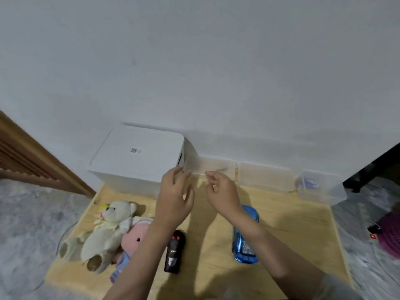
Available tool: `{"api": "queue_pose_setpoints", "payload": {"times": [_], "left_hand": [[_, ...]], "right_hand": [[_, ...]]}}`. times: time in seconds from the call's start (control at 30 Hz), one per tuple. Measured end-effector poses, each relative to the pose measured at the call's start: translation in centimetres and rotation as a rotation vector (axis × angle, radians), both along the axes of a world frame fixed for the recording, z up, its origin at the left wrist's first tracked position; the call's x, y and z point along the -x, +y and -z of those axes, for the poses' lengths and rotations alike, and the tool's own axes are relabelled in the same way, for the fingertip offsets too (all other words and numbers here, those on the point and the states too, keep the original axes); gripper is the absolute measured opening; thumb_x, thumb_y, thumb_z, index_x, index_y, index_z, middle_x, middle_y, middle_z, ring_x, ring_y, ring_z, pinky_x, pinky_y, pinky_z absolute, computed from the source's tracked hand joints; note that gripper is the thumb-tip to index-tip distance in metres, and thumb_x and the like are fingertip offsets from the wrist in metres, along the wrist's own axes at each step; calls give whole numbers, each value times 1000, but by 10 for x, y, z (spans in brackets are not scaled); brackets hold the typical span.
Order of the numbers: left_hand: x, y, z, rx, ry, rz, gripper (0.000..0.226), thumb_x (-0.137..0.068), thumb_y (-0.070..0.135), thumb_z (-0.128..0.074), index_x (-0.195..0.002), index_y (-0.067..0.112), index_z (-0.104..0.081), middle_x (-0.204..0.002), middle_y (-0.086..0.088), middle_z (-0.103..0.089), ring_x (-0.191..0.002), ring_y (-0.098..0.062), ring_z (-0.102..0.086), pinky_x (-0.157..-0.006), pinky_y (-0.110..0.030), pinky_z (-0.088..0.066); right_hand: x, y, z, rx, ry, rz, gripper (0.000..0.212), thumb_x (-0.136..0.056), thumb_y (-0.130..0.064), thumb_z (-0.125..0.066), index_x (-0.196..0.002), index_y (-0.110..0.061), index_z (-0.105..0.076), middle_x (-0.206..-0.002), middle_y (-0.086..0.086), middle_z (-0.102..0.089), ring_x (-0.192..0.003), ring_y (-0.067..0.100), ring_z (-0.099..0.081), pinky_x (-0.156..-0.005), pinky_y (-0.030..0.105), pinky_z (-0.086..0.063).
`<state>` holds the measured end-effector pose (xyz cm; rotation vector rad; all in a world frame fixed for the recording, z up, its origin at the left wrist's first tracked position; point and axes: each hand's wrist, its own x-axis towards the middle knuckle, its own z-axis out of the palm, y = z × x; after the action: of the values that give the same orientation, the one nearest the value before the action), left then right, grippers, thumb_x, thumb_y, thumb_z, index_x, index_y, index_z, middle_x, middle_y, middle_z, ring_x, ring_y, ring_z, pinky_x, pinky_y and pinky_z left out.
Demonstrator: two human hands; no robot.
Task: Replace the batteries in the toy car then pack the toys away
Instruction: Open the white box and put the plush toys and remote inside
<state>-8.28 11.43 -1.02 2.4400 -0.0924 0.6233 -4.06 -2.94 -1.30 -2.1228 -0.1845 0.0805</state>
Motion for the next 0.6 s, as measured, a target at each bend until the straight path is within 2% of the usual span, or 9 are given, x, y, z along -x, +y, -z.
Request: {"api": "queue_pose_setpoints", "payload": {"times": [0.1,0.2,0.27,0.37,0.43,0.5,0.6], "left_hand": [[1,43,-9,12,-38,-163,42,-79,8,-66,-120,3,-58,-122,-20,-50,-116,-33,-49,-100,-34,-39],[-6,90,-15,32,-6,-290,57,-80,20,-64,-130,2,-47,-127,-24,-42,-120,-37,-42,-98,-45,-42],[-13,121,-20,44,77,-384,67,-77,31,-64,-133,-1,-43,-129,-29,-39,-123,-42,-38,-100,-52,-38],[-26,166,-27,38,232,-495,83,-76,38,-75,-138,-3,-38,-136,-35,-34,-131,-47,-30,-107,-57,-28],[-35,194,-28,43,377,-515,96,-73,46,-75,-143,-1,-29,-143,-33,-27,-137,-43,-23,-111,-53,-23],[-48,216,-26,101,505,-471,107,-70,52,-76,-145,0,-21,-145,-29,-26,-136,-41,-25,-111,-50,-25],[-66,234,-22,181,617,-363,106,-62,55,-80,-138,2,-28,-137,-22,-36,-126,-41,-38,-103,-52,-37]], "right_hand": [[5,38,-16,-63,55,6,44,-92,-15,-54,-135,-10,-47,-126,5,-59,-108,14,-58,-92,22,-44],[1,74,-28,-34,85,27,55,-92,-21,-55,-142,-13,-34,-134,4,-48,-120,17,-50,-100,29,-43],[-6,95,-33,29,110,67,57,-90,-25,-56,-141,-11,-34,-139,8,-41,-126,23,-45,-102,35,-42],[-15,129,-41,94,228,105,59,-88,-29,-58,-136,-6,-33,-138,13,-35,-127,29,-40,-100,34,-39],[-20,150,-43,155,269,137,69,-87,-34,-60,-138,-2,-27,-142,17,-32,-131,33,-33,-105,36,-34],[-25,167,-45,195,312,201,81,-86,-40,-61,-142,0,-19,-143,19,-26,-134,36,-26,-107,37,-30],[-35,181,-48,131,402,361,84,-82,-43,-64,-141,-2,-21,-142,17,-24,-132,37,-26,-103,37,-33]]}}
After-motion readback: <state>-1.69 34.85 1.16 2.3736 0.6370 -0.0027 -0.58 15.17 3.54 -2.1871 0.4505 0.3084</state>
